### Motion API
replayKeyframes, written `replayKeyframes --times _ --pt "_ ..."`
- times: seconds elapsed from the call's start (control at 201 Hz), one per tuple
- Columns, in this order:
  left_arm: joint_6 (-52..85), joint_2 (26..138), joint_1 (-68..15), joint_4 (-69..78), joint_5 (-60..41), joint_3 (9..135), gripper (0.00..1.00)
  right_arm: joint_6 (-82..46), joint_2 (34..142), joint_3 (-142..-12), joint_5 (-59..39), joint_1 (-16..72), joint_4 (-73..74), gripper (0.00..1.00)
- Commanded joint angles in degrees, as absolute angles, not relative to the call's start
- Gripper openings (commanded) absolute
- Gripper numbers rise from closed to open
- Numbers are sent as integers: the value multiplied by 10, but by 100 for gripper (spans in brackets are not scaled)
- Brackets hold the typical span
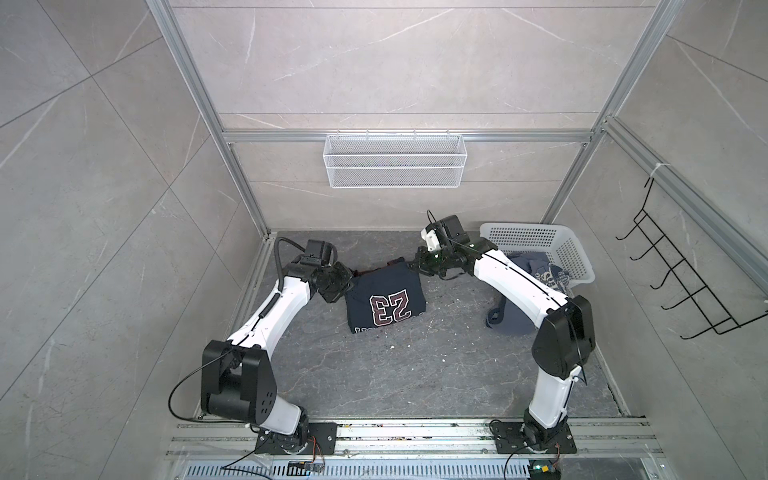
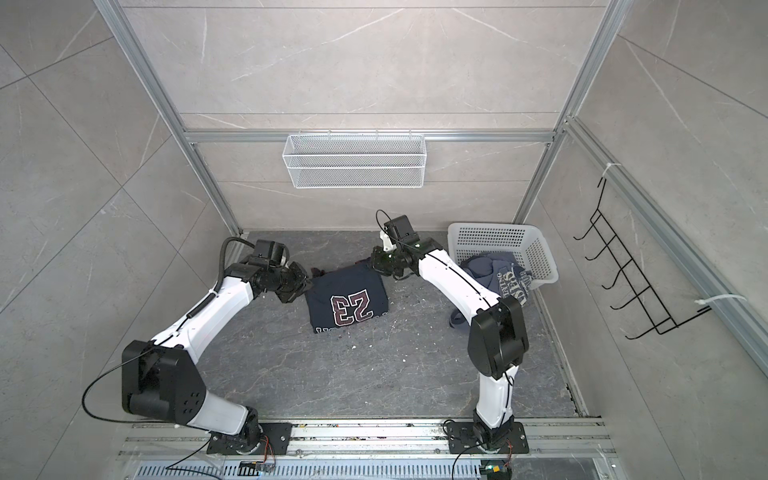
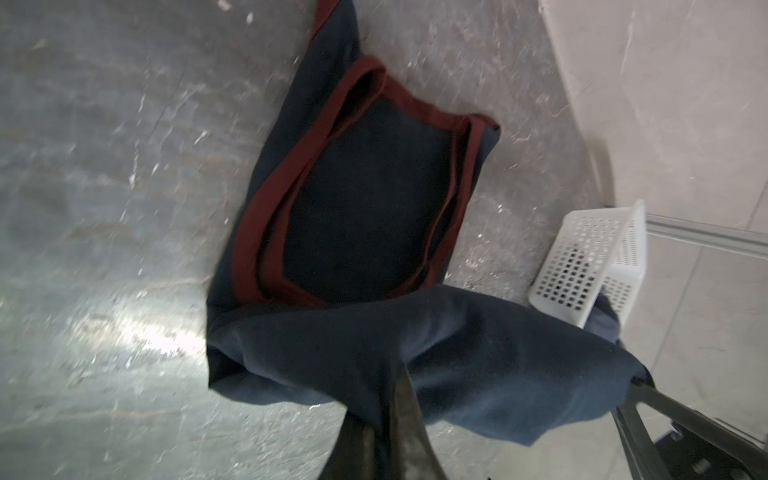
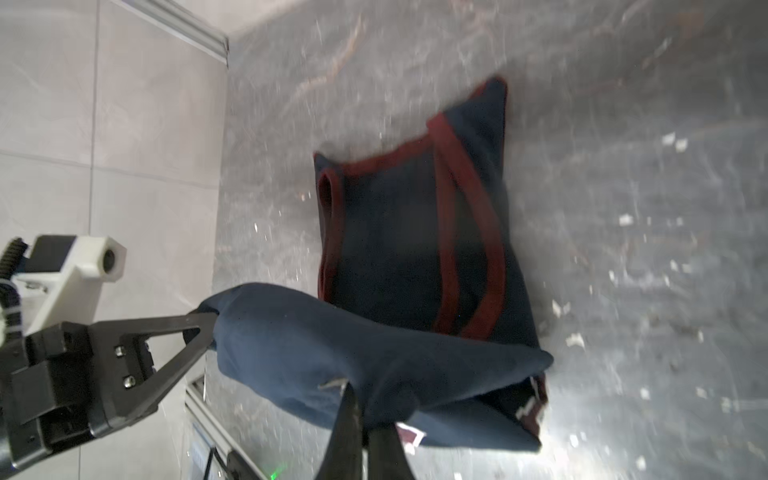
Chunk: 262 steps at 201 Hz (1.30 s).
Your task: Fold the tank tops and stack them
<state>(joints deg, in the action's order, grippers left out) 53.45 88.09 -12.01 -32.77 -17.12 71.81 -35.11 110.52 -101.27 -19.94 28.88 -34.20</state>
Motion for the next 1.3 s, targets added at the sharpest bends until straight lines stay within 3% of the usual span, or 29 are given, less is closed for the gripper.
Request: replayKeyframes --times 0.0,0.702,0.985,1.125,1.299 --pt "521 915 -98 -290 -215 747 3 -338 1158 -1081 -217 279 -334 0" --pt "495 1135 -41 -233 -245 892 5 -319 1489 -1534 -243 267 -429 0" --pt "455 1089 -45 -210 -227 867 5 -290 1396 -1384 -205 269 -359 0" --pt "444 1108 -45 -206 -234 894 5 -279 1425 -1428 -198 268 -369 0" --pt "435 1166 -44 -232 -229 952 14 -277 1491 -1510 -187 266 -375 0"
